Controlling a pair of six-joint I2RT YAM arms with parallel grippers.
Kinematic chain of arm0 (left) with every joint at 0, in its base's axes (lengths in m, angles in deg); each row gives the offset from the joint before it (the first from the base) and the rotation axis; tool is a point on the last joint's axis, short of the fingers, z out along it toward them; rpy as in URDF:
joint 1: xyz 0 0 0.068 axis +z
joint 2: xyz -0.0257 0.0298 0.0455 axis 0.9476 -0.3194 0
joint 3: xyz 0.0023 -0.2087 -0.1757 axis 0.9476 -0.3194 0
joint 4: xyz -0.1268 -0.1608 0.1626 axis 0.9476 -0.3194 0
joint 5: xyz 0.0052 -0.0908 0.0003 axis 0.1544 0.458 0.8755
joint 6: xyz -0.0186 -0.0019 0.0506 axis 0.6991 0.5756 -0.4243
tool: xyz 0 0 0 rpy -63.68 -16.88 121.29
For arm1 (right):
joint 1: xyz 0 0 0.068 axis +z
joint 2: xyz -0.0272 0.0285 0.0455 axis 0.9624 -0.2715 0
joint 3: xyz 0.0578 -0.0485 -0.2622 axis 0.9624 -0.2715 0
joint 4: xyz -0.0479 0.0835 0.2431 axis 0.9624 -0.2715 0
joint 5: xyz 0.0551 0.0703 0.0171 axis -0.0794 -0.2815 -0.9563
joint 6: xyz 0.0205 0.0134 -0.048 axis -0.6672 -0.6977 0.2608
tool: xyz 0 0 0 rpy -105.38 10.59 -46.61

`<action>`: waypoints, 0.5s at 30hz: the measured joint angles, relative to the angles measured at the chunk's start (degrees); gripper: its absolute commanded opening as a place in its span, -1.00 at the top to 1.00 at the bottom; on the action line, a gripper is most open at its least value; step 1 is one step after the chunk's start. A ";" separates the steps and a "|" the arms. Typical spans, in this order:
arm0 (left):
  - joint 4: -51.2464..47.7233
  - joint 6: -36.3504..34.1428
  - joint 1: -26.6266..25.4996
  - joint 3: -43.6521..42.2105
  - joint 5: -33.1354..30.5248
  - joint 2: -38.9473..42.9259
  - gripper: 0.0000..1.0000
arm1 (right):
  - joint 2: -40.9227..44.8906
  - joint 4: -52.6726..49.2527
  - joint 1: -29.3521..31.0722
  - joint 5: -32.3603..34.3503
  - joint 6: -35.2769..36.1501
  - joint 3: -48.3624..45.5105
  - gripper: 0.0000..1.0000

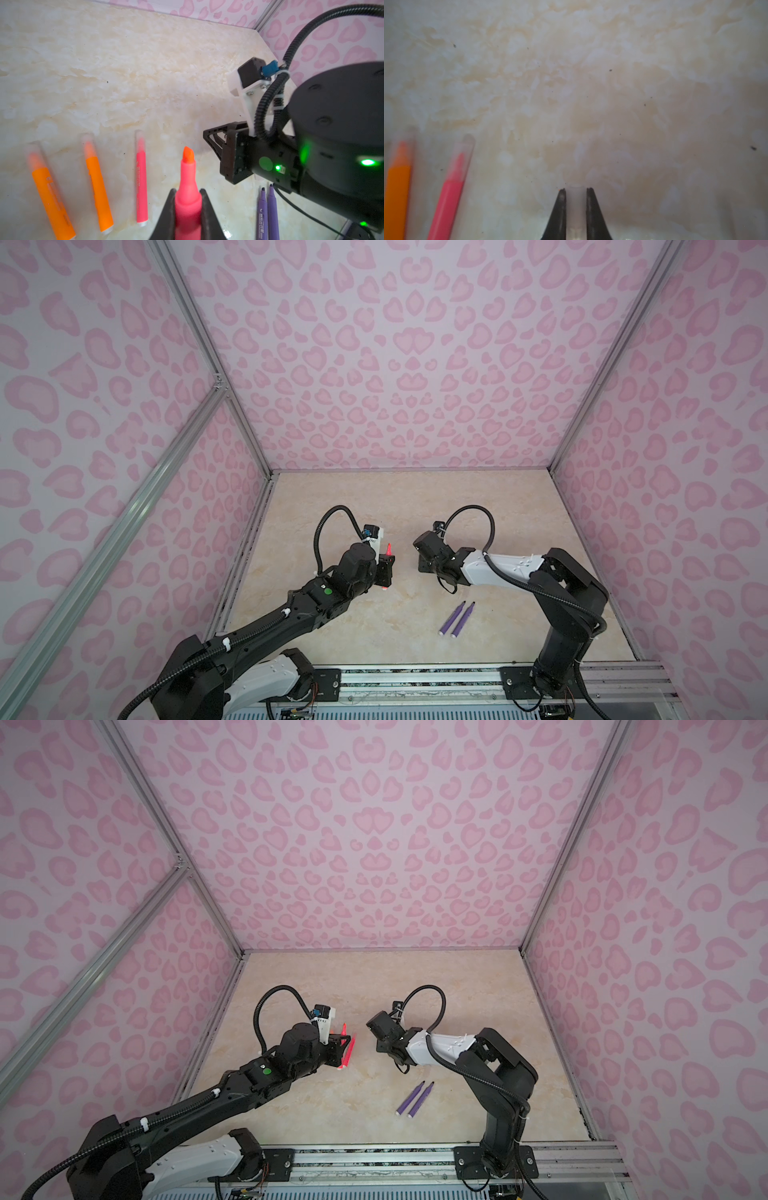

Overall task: Insert the pens into the pen caps
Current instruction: 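Lift the clear cap and carry it above the pink marker tip with the right gripper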

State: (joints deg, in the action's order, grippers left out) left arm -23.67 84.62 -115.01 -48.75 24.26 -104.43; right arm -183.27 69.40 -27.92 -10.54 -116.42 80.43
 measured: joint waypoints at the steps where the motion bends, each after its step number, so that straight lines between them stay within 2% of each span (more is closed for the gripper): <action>1: 0.37 -0.24 0.00 -0.26 0.50 0.28 0.94 | 1.53 0.26 -0.02 0.09 0.02 -0.13 0.95; 9: 3.54 -1.46 -0.55 -1.81 4.83 3.39 0.94 | 14.64 5.22 0.15 0.13 0.48 -3.74 1.00; 15: 7.19 -1.92 -1.36 -3.80 9.49 4.96 0.94 | 22.43 10.97 3.80 0.57 1.99 -5.42 1.00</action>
State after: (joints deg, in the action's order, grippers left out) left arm -16.48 82.69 -116.37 -52.56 33.74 -99.47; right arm -160.85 80.37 -24.12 -9.97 -114.44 75.01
